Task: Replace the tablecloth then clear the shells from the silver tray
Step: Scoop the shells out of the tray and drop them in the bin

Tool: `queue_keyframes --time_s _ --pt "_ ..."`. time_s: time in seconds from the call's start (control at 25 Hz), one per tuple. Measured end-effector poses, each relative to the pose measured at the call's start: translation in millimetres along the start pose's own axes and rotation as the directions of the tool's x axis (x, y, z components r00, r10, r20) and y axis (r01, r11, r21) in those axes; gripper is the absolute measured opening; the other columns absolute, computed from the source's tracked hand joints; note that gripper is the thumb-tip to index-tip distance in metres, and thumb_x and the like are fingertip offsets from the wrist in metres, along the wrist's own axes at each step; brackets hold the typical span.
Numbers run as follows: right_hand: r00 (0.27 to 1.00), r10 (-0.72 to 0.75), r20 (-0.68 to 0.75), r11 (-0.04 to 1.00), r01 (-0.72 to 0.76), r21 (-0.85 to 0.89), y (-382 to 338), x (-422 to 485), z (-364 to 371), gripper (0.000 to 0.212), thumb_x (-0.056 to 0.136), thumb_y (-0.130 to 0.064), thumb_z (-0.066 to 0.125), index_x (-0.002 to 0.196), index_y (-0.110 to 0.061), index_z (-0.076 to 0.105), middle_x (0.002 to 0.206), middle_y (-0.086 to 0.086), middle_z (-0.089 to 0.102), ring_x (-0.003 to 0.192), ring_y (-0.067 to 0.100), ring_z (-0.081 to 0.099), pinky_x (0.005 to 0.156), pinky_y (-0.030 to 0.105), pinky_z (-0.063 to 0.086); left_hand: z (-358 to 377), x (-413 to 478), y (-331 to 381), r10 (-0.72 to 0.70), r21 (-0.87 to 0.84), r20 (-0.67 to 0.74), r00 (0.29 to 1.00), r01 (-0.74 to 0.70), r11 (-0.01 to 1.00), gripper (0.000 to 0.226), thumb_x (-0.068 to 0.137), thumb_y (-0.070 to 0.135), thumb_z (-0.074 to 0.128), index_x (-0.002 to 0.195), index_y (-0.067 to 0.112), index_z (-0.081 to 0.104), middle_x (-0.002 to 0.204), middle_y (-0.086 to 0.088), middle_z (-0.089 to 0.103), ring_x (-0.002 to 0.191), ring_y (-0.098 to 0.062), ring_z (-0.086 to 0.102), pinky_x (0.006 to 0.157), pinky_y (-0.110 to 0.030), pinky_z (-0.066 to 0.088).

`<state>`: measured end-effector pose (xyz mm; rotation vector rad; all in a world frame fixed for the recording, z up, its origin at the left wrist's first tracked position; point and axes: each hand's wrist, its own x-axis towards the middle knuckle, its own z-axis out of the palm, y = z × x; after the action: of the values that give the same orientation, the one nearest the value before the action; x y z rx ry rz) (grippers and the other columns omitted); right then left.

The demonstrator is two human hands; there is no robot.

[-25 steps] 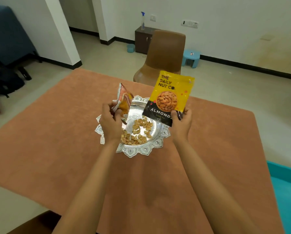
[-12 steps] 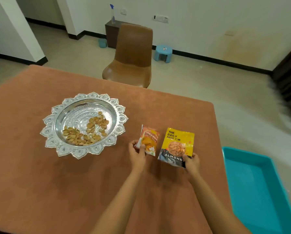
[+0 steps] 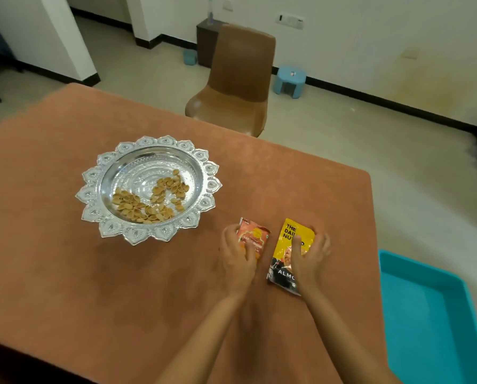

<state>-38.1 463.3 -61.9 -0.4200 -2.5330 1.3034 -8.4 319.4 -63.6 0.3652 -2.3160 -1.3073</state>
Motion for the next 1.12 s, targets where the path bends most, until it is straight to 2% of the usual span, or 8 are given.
queue_keyframes --time_s 0.16,0.28,0.4,0.52,0.72,0.84,0.96,1.12 --pt "0.901 -0.409 0.143 0.903 0.378 0.205 -113 9 56 0.049 0.094 -0.032 0.048 0.136 -0.009 0.043 0.144 0.01 0.035 0.136 0.02 0.032 0.112 0.032 0.029 -67 54 48 0.083 -0.21 -0.081 0.993 -0.099 0.973 0.017 0.092 0.019 0.054 0.108 0.023 0.05 0.1 0.006 0.059 0.087 -0.008 0.06 0.069 -0.03 0.054" --pt "0.734 -0.568 0.372 0.821 0.535 0.2 -172 7 100 0.057 0.094 -0.039 0.045 0.139 -0.004 0.04 0.145 0.015 0.033 0.136 0.021 0.028 0.111 0.012 0.012 -134 103 30 0.157 -0.01 -0.222 0.962 -0.164 0.986 0.013 0.091 0.011 0.051 0.102 0.015 0.056 0.096 0.005 0.061 0.093 -0.012 0.057 0.086 -0.026 0.045" --pt "0.627 -0.447 0.638 0.835 0.548 0.047 -197 6 154 0.068 0.092 -0.051 0.037 0.145 -0.009 0.03 0.148 0.018 0.021 0.139 0.031 0.017 0.116 0.035 0.013 -188 145 -38 0.221 0.393 -0.216 0.951 -0.123 0.911 0.02 0.086 0.008 0.049 0.101 0.013 0.061 0.097 0.002 0.067 0.105 -0.021 0.057 0.113 -0.039 0.022" --pt "0.633 -0.254 0.732 0.847 0.511 -0.148 -198 0 196 0.072 0.097 -0.052 0.033 0.151 -0.01 0.01 0.157 0.021 -0.001 0.146 0.032 -0.005 0.116 0.046 0.004 -204 161 -93 0.068 0.517 -0.042 0.997 -0.036 0.855 0.028 0.089 0.007 0.054 0.115 0.01 0.059 0.112 -0.006 0.066 0.131 -0.031 0.041 0.113 -0.046 -0.011" --pt "0.488 -0.282 0.826 0.776 0.622 -0.102 -207 -28 230 0.073 0.1 -0.045 0.031 0.151 -0.004 0.0 0.158 0.016 -0.013 0.146 0.028 -0.013 0.117 0.038 -0.005 -199 168 -121 0.006 0.437 0.073 0.997 -0.037 0.899 0.03 0.09 -0.002 0.048 0.119 0.001 0.055 0.122 -0.021 0.059 0.128 -0.035 0.044 0.117 -0.048 0.017" --pt "0.34 -0.447 0.827 0.691 0.719 0.079 -213 -41 243 0.059 0.098 -0.036 0.039 0.146 -0.004 0.025 0.155 0.019 0.015 0.143 0.032 0.012 0.116 0.043 0.014 -195 170 -129 0.023 0.385 0.014 1.0 -0.027 0.922 0.032 0.086 -0.005 0.046 0.115 0.003 0.056 0.117 -0.016 0.062 0.122 -0.032 0.05 0.115 -0.045 0.02" --pt "0.277 -0.562 0.779 0.537 0.839 0.089 -214 -43 254 0.057 0.084 -0.042 0.037 0.122 -0.002 0.05 0.124 0.018 0.047 0.105 0.034 0.043 0.088 0.044 0.037 -193 172 -127 0.028 0.32 -0.039 0.999 -0.014 0.947 0.028 0.089 0.002 0.039 0.109 0.005 0.058 0.108 -0.012 0.063 0.112 -0.031 0.054 0.111 -0.047 0.024" --pt "0.229 -0.615 0.754 0.44 0.894 0.088 -218 -35 260 0.041 0.084 -0.022 0.057 0.12 -0.003 0.049 0.098 0.014 0.049 0.078 0.025 0.046 0.06 0.032 0.034 -191 170 -118 0.045 0.375 -0.102 0.994 -0.004 0.927 0.026 0.089 0.001 0.042 0.106 0.007 0.06 0.104 -0.007 0.065 0.107 -0.028 0.056 0.109 -0.047 0.028"
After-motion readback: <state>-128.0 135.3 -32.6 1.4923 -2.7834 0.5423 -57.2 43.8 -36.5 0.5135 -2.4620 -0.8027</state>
